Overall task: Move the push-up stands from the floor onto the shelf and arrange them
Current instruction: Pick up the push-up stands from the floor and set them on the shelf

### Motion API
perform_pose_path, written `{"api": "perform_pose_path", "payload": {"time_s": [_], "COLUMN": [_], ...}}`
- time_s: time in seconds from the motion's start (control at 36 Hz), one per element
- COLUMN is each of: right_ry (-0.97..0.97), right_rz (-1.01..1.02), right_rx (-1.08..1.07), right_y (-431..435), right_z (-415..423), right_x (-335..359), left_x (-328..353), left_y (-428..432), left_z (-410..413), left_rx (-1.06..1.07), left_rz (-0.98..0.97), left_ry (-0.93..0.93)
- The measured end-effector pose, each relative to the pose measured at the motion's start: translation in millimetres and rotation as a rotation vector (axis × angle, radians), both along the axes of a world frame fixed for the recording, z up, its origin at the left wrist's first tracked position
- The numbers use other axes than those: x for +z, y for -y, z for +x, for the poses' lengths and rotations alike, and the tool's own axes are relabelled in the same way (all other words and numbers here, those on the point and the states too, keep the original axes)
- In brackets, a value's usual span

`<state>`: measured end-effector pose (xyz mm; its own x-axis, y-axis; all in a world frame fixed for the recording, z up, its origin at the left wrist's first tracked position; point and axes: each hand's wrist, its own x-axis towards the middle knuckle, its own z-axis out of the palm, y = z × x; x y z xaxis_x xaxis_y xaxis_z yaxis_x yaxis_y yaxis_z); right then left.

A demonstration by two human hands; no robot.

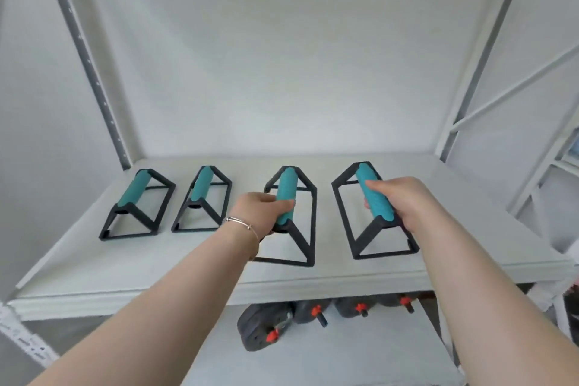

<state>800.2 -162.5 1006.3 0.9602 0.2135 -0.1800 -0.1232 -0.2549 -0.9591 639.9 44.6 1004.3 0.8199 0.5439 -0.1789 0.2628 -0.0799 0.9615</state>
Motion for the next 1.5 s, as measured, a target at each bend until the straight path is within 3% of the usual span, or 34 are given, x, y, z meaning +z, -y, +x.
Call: {"api": "perform_pose_path", "payload": {"time_s": [0.44, 0.81, 0.92, 1.08, 1.19, 1.5], "right_ry": [-0.032, 0.063, 0.192, 0.486, 0.582, 0.696], "right_rz": [-0.134, -0.248, -0.4, -0.671, -0.831, -0.694], "right_rx": [0.247, 0.242, 0.193, 0.075, 0.028, -0.076], "right_y": [-90.3, -107.9, -110.7, -117.6, -116.5, -100.7], "right_z": [93.3, 126.3, 120.0, 86.5, 57.7, -29.3], "right_x": [-52.4, -73.6, -76.7, -78.3, -90.4, -104.4], "left_x": [-55.1, -78.7, -83.7, -77.4, -78.9, -86.7], "left_y": [-68.0, -90.3, -94.1, -91.4, -89.4, -76.1], "left_z": [100.5, 113.7, 114.9, 111.0, 101.7, 56.1], "left_rx": [0.257, 0.183, 0.181, 0.097, -0.015, -0.251], "left_rz": [0.204, 0.243, 0.277, 0.561, 0.717, 1.095], "left_ry": [-0.168, -0.112, -0.098, -0.134, -0.156, -0.141]}}
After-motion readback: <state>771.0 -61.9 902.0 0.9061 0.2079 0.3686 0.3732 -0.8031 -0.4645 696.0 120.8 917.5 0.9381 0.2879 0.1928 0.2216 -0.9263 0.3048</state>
